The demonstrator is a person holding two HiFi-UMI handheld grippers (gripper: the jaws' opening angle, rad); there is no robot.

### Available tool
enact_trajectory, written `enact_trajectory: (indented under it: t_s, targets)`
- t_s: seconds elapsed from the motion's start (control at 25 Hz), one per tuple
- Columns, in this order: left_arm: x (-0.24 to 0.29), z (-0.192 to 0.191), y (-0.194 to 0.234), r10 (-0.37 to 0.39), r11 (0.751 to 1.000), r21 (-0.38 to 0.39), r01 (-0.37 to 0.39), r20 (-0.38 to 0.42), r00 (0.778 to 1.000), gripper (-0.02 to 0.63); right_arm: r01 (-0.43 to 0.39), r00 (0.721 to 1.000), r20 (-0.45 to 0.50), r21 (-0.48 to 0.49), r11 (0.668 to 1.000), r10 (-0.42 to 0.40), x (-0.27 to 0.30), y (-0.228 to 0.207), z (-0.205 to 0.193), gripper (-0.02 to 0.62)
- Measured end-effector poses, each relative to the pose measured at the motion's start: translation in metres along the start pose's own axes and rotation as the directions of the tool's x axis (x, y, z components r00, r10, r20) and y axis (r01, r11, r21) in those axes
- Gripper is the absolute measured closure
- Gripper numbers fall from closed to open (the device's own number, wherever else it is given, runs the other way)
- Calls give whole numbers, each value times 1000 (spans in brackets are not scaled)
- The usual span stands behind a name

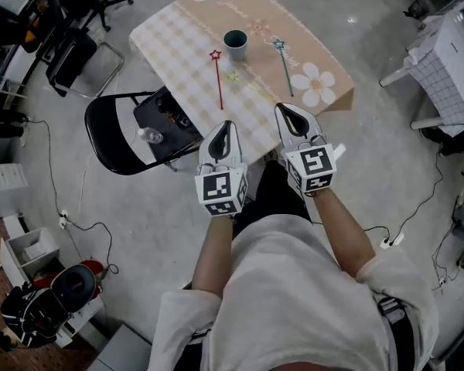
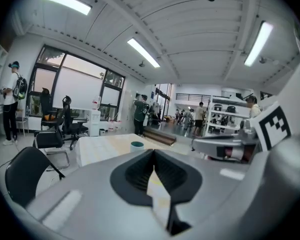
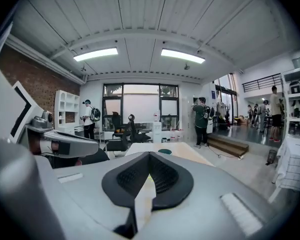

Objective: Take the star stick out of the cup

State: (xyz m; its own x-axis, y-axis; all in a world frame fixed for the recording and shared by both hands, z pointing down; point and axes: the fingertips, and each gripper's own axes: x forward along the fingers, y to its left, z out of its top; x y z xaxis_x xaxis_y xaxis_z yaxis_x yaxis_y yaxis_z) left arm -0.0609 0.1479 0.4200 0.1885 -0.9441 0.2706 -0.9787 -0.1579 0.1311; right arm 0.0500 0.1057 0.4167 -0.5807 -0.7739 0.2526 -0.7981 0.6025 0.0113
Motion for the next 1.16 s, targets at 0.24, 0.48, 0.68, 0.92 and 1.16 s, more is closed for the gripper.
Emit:
enact_trajectory:
  t_s: [0.24,0.48,0.68,0.92,1.16]
  targets:
    - [-31,19,-28,-54,998,17,53,62,997,604,54,995,89,-14,998,-52,-57,14,28,597]
    - [-43,33,-56,-102,995,28,100,82,991,604,78,988,132,-27,997,-74,-84,21,51,597]
    - [-53,32,-67,-126,992,32,123,81,989,604,105,984,143,-18,994,-101,-103,21,55,597]
    - [-56,37,-75,-159,987,40,157,86,983,604,132,980,151,-15,991,-129,-111,21,59,597]
    - [-66,35,-79,-146,989,15,145,83,986,604,136,982,136,-49,989,-128,-123,20,66,597]
